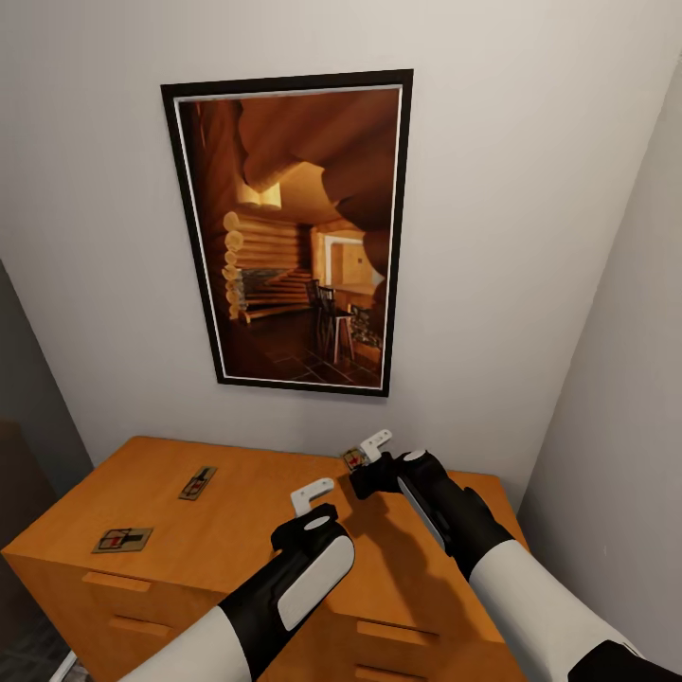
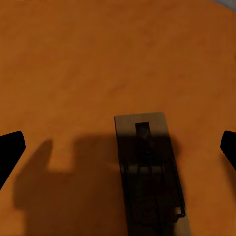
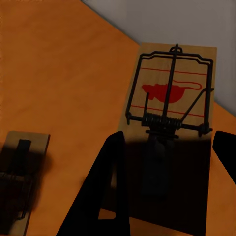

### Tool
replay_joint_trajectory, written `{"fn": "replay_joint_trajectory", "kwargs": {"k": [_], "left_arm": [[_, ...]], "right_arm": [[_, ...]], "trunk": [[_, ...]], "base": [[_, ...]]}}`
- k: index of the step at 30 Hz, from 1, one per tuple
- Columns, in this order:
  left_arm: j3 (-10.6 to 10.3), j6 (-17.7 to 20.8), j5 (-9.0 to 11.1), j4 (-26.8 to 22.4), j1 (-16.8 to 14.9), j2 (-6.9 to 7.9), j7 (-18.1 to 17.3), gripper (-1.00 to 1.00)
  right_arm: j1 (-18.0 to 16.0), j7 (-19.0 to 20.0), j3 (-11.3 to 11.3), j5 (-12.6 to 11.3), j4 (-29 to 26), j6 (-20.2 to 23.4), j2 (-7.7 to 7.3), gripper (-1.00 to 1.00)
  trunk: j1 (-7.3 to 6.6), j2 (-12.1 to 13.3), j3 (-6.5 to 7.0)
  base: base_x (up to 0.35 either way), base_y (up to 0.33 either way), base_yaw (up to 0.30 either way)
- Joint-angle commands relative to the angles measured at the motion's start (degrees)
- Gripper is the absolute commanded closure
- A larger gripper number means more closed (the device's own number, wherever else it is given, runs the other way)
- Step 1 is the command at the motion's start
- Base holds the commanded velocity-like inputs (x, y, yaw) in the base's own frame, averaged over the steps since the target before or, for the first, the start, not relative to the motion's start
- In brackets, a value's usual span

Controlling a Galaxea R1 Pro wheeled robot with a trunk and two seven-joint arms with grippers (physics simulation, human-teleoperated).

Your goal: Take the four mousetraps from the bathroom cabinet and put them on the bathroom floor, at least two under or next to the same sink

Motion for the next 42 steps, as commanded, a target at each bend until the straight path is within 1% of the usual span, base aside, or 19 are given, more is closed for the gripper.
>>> {"fn": "replay_joint_trajectory", "kwargs": {"k": [1, 10, 19, 38, 42], "left_arm": [[-0.06, 0.60, 0.01, -0.03, -0.04, 0.00, 0.32, -1.00], [-0.10, 0.64, 0.01, -0.03, -0.04, 0.00, 0.36, -1.00], [-0.15, 0.78, -0.08, -0.03, -0.04, 0.00, 0.35, -1.00], [-0.07, 0.78, -0.08, -0.03, -0.02, 0.00, 0.41, -1.00], [-0.06, 0.78, -0.08, -0.03, -0.05, 0.00, 0.41, -1.00]], "right_arm": [[-0.02, 0.17, -0.01, 0.06, -0.04, 0.26, -0.01, 1.00], [-0.02, 0.12, -0.04, 0.16, -0.04, 0.26, -0.01, 1.00], [-0.02, 0.12, 0.01, 0.21, -0.04, 0.26, -0.01, 1.00], [-0.02, 0.25, 0.05, 0.04, -0.04, 0.62, -0.02, 1.00], [-0.02, 0.41, 0.06, 0.81, 0.02, 1.18, -0.18, 1.00]], "trunk": [[0.03, -0.05, -0.03], [0.03, -0.05, -0.03], [0.03, -0.05, -0.03], [0.03, -0.05, -0.03], [0.03, -0.05, -0.03]], "base": [[0.000, 0.000, 0.000], [0.010, 0.000, 0.000], [0.137, 0.000, 0.000], [0.005, 0.000, 0.000], [0.000, 0.000, 0.000]]}}
